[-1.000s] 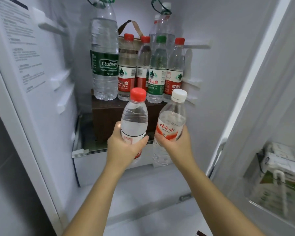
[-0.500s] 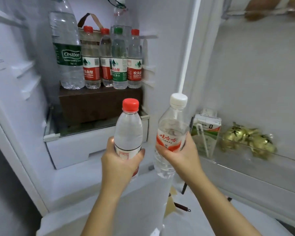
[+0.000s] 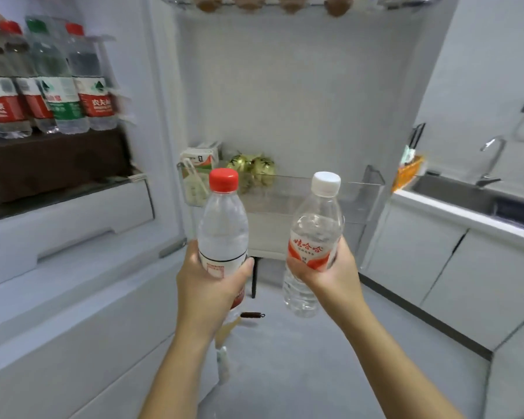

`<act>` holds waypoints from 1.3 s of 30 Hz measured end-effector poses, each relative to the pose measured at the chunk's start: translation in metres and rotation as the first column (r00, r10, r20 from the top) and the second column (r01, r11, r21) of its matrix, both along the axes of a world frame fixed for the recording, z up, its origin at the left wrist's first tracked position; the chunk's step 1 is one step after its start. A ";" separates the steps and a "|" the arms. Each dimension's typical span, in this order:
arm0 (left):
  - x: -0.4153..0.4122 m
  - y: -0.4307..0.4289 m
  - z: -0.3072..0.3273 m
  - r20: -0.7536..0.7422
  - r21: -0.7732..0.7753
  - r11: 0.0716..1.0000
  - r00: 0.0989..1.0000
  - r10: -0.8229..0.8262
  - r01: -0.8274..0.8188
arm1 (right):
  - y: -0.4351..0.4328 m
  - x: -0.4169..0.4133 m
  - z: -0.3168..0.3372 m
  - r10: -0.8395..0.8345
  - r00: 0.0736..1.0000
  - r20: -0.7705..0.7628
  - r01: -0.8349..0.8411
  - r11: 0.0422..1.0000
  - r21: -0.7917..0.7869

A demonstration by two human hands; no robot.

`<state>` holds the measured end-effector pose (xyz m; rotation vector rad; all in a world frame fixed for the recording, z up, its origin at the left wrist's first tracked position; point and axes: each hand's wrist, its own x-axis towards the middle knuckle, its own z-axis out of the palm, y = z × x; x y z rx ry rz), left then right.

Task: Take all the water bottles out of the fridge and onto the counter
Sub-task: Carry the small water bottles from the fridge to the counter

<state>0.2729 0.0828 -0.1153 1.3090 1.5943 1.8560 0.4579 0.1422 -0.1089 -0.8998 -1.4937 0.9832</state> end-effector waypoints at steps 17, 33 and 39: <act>0.219 0.062 -0.007 -0.007 -0.045 0.859 0.859 -0.512 0.511 | -0.031 0.228 -0.009 -0.563 0.825 0.044 0.565 0.823 -0.057; 0.389 0.200 -0.021 0.035 -0.113 0.509 0.515 -0.856 0.853 | 0.038 0.372 -0.018 -0.815 0.572 0.092 0.820 0.572 -0.030; 0.432 0.217 -0.029 0.045 -0.142 0.433 0.443 -0.895 0.890 | 0.044 0.408 -0.021 -0.871 0.482 0.095 0.876 0.479 -0.050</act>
